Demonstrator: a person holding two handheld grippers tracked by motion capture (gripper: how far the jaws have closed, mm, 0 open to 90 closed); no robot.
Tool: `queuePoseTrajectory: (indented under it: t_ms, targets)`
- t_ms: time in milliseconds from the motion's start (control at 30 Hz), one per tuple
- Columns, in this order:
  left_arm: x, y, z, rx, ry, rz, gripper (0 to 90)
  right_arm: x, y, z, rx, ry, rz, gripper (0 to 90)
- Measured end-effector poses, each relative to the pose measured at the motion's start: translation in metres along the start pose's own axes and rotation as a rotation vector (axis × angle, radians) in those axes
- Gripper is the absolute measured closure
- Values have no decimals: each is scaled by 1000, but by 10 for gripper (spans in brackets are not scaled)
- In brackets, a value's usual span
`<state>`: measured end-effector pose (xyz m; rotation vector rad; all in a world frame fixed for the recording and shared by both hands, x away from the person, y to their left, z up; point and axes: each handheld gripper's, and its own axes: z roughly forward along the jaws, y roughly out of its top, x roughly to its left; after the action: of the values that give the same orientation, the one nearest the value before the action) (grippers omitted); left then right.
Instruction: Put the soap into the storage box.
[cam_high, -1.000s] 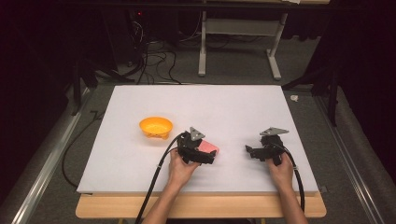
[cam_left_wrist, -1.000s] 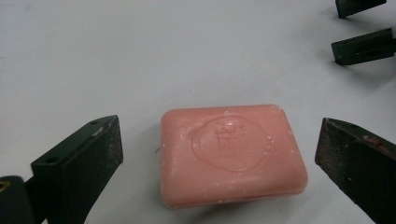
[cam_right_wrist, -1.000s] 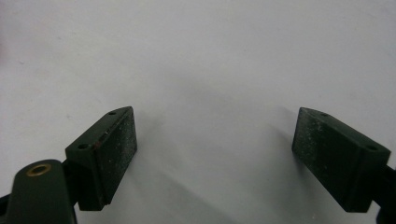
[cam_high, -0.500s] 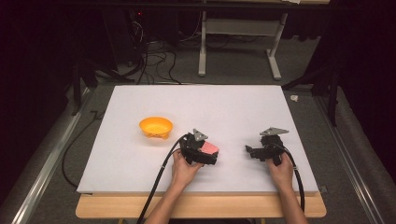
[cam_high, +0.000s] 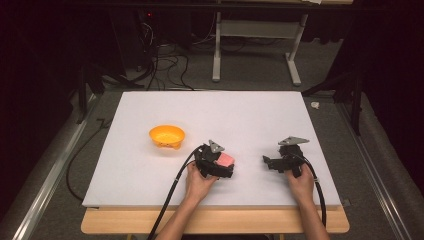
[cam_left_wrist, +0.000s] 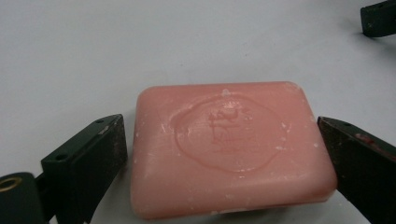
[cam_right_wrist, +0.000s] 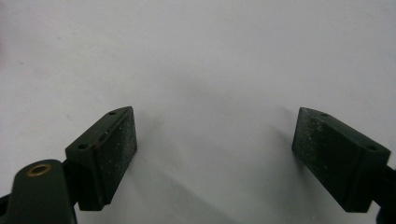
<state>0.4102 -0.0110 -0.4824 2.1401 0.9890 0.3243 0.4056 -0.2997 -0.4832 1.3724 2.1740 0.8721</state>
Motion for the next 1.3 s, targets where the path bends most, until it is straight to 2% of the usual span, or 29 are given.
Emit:
queuePoseTrajectory:
  t_ms: [133, 500, 867, 967, 1300]
  targets:
    - [-1, -1, 1, 2, -8, -2, 72, 0, 0, 0, 0, 0, 0, 146]
    - [-3, -2, 1, 2, 15, 31, 122, 0, 0, 0, 0, 0, 0, 146]
    - [-2, -2, -1, -1, 11, 48, 134, 0, 0, 0, 0, 0, 0, 146]
    - [0, -2, -2, 5, 24, 64, 134, 0, 0, 0, 0, 0, -1, 146]
    - [4, 0, -11, -14, 24, 55, 135, 0, 0, 0, 0, 0, -1, 146]
